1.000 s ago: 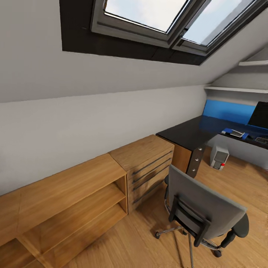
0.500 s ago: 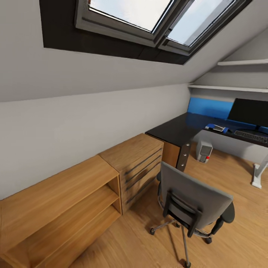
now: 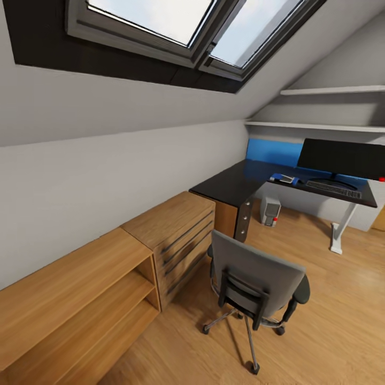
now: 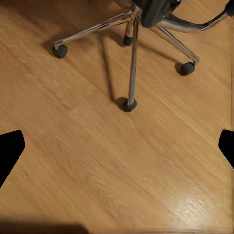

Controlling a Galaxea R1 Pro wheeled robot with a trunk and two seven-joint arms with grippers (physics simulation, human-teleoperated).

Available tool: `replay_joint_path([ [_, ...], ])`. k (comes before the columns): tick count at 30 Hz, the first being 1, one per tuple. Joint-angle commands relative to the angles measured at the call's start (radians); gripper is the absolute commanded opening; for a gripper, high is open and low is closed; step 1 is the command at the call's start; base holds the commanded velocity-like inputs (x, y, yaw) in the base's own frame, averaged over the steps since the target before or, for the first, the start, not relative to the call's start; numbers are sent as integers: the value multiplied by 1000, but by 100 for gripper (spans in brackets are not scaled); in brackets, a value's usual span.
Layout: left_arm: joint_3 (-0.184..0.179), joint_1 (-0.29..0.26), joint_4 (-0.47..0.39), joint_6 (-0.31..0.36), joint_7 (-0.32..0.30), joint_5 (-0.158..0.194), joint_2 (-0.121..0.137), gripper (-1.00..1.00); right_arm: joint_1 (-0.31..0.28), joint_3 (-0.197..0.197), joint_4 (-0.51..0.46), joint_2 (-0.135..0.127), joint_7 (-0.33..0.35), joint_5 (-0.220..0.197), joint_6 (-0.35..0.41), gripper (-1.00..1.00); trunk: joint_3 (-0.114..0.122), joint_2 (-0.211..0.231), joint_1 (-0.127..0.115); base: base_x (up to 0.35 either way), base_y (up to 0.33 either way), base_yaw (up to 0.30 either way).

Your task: In the bedroom, organize the workspace by keeping the computer under the desk, ensuring the monitor is on the desk, placing the keyboard on the desk next to the monitor, placing the mouse on the desk next to the keyboard, moving the folder from the swivel chair onto the desk next to the mouse, stacking the notebook on top of the folder with the pen on top of the notebook, and positioning the swivel chair next to the desk.

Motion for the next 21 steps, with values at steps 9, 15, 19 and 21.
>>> replay_joint_path([
  [9,-2,0,0,-3,3,-1,0,100,-1,8,2,0,-8,2,-2,100,-1,-1,0,3,12,-269],
  [15,-2,0,0,-3,3,-1,0,100,-1,8,2,0,-8,2,-2,100,-1,-1,0,87,206,-269],
  [19,-3,0,0,-3,3,-1,0,100,-1,8,2,0,-8,2,-2,100,-1,-1,0,100,189,-269],
  [21,-2,0,0,-3,3,-1,0,100,-1,8,2,0,-8,2,-2,100,-1,-1,0,50,85,-268],
])
